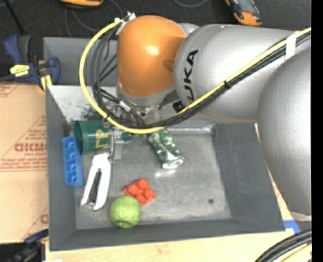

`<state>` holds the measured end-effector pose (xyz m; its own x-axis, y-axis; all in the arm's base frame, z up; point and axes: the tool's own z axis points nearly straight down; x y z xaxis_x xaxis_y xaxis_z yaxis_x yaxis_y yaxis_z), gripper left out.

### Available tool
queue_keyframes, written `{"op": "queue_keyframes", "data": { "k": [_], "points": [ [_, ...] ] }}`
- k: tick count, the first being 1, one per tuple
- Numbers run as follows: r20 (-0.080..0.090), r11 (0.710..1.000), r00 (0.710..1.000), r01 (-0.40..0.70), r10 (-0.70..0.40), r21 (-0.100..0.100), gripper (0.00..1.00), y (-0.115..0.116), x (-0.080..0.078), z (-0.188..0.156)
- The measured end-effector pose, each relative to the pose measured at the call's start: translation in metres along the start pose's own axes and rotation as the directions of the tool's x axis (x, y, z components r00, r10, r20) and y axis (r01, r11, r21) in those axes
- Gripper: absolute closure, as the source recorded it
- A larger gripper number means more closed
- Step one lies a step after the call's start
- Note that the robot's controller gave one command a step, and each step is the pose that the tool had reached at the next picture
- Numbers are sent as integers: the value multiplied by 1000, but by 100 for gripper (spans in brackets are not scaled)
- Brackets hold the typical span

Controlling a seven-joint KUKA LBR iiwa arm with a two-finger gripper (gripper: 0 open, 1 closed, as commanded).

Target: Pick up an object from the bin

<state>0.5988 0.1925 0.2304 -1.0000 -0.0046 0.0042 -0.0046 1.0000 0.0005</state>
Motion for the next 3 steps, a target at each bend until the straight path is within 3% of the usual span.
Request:
{"op": "queue_keyframes", "data": {
  "k": [1, 2, 3],
  "points": [
    [7, 1000, 1000, -3, 3, -1, 0, -1, -1, -5],
    [12, 1000, 1000, -10, 10, -3, 0, -38, 9, 46],
    [3, 1000, 1000, -16, 16, 1, 0, -68, 49, 73]
  ]
}}
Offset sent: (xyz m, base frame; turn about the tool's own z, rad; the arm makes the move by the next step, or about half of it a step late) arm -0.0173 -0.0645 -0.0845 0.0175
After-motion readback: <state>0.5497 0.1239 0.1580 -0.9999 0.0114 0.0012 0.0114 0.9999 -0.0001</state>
